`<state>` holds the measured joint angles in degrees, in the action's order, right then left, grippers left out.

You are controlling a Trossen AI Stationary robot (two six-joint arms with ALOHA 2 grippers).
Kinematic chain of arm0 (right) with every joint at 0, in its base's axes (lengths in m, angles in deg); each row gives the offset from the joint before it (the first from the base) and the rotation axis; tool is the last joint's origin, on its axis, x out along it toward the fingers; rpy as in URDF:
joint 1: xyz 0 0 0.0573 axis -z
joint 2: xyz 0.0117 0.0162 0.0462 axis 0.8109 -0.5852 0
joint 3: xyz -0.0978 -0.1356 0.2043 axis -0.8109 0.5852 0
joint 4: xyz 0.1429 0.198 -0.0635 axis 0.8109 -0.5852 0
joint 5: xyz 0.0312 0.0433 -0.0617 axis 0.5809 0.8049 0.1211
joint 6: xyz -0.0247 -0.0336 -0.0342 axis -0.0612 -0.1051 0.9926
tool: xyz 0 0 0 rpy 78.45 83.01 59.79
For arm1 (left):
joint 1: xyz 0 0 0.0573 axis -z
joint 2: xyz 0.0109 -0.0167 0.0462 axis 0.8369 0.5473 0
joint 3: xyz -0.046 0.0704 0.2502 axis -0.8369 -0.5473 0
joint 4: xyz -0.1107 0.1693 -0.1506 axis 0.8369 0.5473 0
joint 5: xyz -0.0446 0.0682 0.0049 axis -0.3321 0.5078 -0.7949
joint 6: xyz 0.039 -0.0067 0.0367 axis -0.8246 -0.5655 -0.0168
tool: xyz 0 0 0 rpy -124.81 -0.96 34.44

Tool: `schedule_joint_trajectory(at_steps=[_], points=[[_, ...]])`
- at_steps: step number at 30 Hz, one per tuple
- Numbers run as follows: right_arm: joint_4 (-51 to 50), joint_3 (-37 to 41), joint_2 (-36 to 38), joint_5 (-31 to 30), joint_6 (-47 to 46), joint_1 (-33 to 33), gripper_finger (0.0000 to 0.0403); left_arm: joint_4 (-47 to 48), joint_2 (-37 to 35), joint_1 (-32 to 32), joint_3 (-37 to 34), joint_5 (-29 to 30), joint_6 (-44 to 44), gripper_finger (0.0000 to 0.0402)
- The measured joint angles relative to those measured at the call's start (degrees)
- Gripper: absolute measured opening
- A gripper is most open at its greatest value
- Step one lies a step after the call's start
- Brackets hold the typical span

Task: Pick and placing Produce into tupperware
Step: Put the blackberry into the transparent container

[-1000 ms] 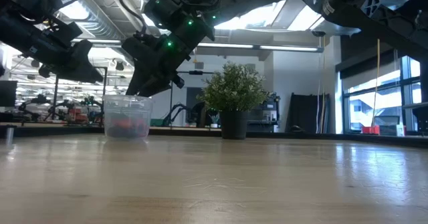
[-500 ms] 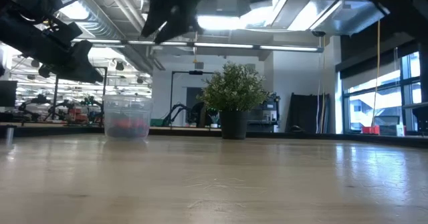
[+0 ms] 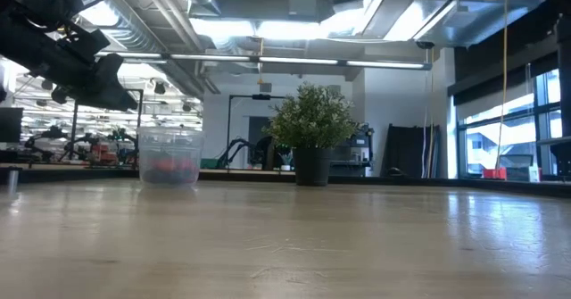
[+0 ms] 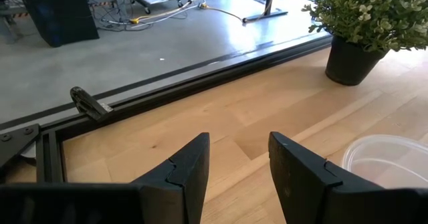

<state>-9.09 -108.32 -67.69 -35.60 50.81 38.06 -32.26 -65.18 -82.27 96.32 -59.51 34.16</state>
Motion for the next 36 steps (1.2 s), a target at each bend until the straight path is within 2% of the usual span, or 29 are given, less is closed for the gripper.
schedule_joint_trajectory(at_steps=[3, 9, 13, 18, 21, 28, 36], points=[[-8.41, 0.0, 2.76, -10.83, -8.72, -5.59, 0.0179, -0.06, 0.0, -0.02, -0.01, 0.0, 0.0, 0.0145], [-26.62, 0.06, 6.02, -20.72, -36.85, -17.31, 0.0179, -0.09, 0.0, -0.02, -0.02, -0.02, 0.0, 0.0145], [-25.78, 2.75, 7.1, -24.17, -43.18, -24.63, 0.0179, -0.13, 0.0, -0.02, 0.0, -0.02, 0.02, 0.0145], [-26.18, 9.43, 7.97, -25.88, -55.69, -29.94, 0.0179, -0.21, 0.0, -0.01, -0.02, -0.04, 0.02, 0.0145], [-26.16, 13.67, 8.01, -24.18, -62.58, -32.43, 0.0179, -0.22, 0.0, -0.02, -0.02, -0.05, 0.09, 0.0145], [-26.32, 24.11, 7.96, -10.01, -85.91, -37.37, 0.0179, -0.22, 0.0, -0.02, -0.02, -0.04, 0.13, 0.0145], [-26.08, 31.58, 8.9, 1.21, -102.62, -48.49, 0.0179, -0.22, 0.0, -0.01, -0.01, -0.05, 0.22, 0.0145]])
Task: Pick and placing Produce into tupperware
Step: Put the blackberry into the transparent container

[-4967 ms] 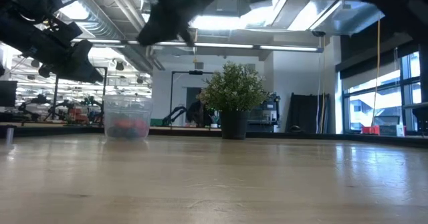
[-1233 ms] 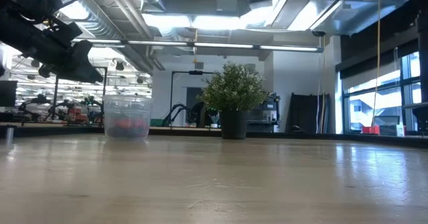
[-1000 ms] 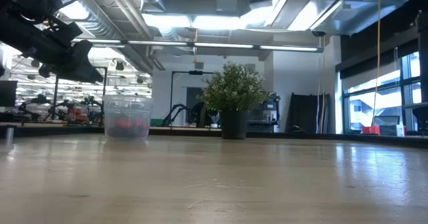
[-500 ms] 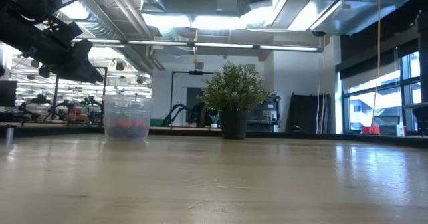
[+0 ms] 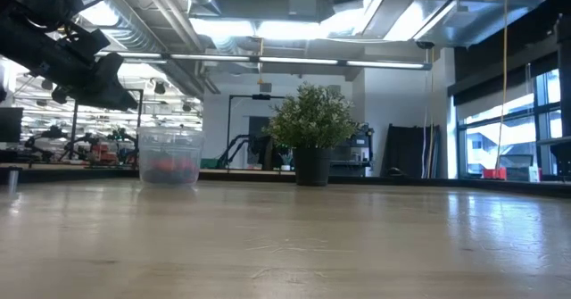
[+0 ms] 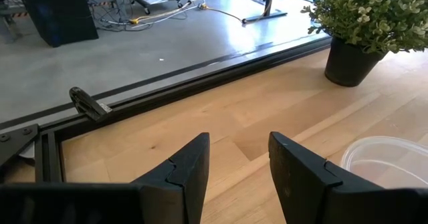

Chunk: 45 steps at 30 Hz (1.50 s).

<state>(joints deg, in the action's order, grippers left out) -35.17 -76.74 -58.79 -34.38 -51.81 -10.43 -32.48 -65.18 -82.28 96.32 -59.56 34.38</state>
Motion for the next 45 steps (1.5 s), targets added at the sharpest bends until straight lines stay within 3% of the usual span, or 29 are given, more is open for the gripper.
schedule_joint_trajectory(at_steps=[4, 13, 18, 23, 28, 32, 45], points=[[2.59, 3.33, 3.77, 6.85, -1.51, -3.09, 0.0179, 0.0, 0.0, -0.01, 0.0, 0.0, 0.05, 0.0145], [7.5, 13.87, 15.94, 8.41, -2.22, -6.11, 0.0179, 0.02, 0.0, -0.01, -0.01, -0.01, 1.55, 0.0145], [20.7, 25.12, 25.21, 9.22, -1.41, -7.64, 0.0179, 0.02, 0.0, 0.01, 0.01, 0.01, 1.53, 0.0145], [36.67, 35.82, 33.5, 17.39, 2.81, -8.4, 0.0179, 0.02, 0.0, 0.01, -0.01, 0.01, 1.11, 0.0145], [40.65, 43.58, 39.41, 27.67, 6.11, -8.46, 0.0179, 0.03, 0.0, -0.01, -0.01, 0.01, 1.0, 0.0145], [40.51, 47.34, 41.16, 30.85, 14.64, -8.38, 0.0179, 0.04, 0.0, 0.0, -0.01, 0.03, 0.92, 0.0145], [40.96, 50.61, 41.14, 31.27, 31.09, -8.36, 0.0179, 0.02, 0.0, 0.01, -0.01, 0.5, 0.9, 0.0145]])
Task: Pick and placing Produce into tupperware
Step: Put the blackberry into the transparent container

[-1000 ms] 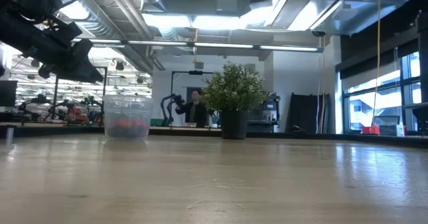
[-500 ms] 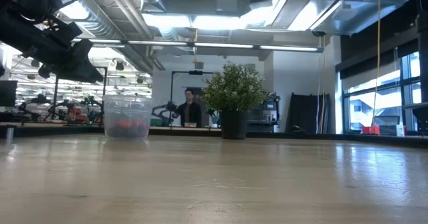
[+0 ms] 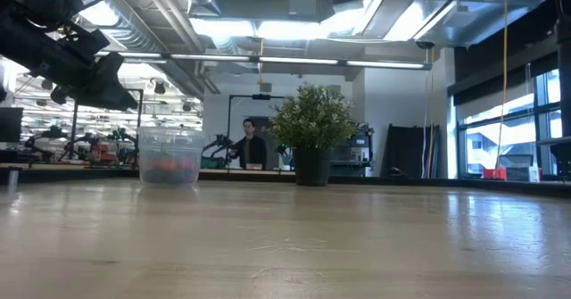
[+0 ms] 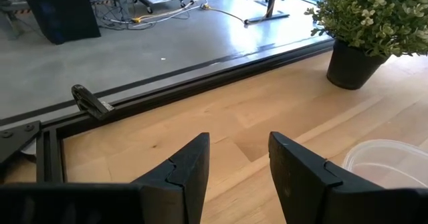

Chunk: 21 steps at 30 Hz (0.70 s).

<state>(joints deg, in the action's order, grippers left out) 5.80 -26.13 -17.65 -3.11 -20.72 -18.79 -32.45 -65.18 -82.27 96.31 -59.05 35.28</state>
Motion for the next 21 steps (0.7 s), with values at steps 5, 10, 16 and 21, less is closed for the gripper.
schedule_joint_trajectory(at_steps=[5, 10, 16, 21], points=[[-0.56, 0.02, -0.07, 1.11, 8.83, -0.02, 0.0179, 0.02, 0.0, -0.02, 0.0, 1.97, -0.01, 0.0145], [-0.61, 0.08, -0.11, -0.6, 23.16, 0.06, 0.0179, 0.02, 0.0, -0.02, -0.01, 3.11, -0.01, 0.0145], [-0.84, 0.08, -0.11, -3.68, 28.2, 0.11, 0.0179, 0.04, 0.0, -0.02, 0.01, 3.13, -0.01, 0.0145], [-3.23, 0.08, -0.49, -4.63, 28.45, 0.18, 0.0179, 0.02, 0.0, -0.01, 0.01, 3.13, -0.01, 0.0145]])
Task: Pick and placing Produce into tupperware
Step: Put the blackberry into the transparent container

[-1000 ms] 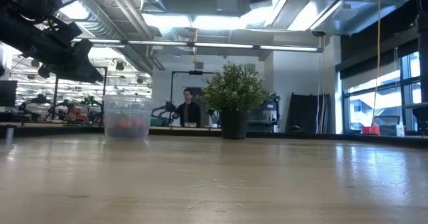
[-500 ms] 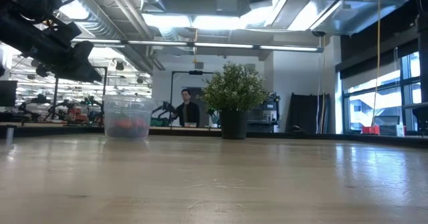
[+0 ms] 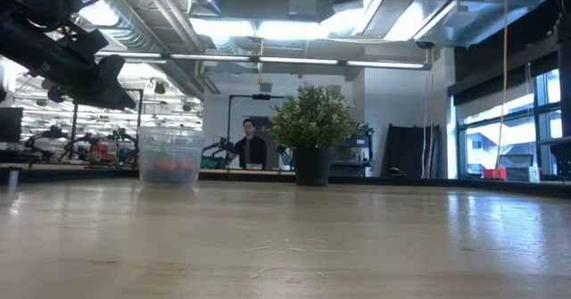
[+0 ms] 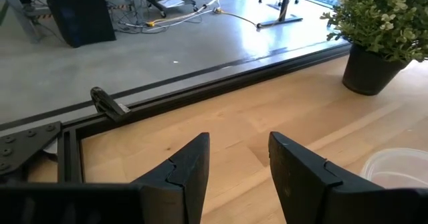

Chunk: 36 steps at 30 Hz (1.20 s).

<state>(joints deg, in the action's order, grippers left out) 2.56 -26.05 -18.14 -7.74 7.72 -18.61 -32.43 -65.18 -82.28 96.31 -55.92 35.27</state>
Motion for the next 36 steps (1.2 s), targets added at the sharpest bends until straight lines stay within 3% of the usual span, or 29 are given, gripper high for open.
schedule_joint_trajectory(at_steps=[9, 22, 36], points=[[0.14, 0.07, -7.38, -0.89, 7.41, 1.73, 0.0179, 0.0, 0.0, 0.01, 0.0, -0.08, 0.37, 0.0145], [9.04, 0.07, -15.7, 0.07, 8.67, 1.77, 0.0179, 0.02, 0.0, 0.0, 0.0, -0.15, 0.49, 0.0145], [9.14, 0.07, -21.01, 0.14, 8.85, 1.79, 0.0179, 0.02, 0.0, -0.01, 0.0, -0.2, 0.46, 0.0145]])
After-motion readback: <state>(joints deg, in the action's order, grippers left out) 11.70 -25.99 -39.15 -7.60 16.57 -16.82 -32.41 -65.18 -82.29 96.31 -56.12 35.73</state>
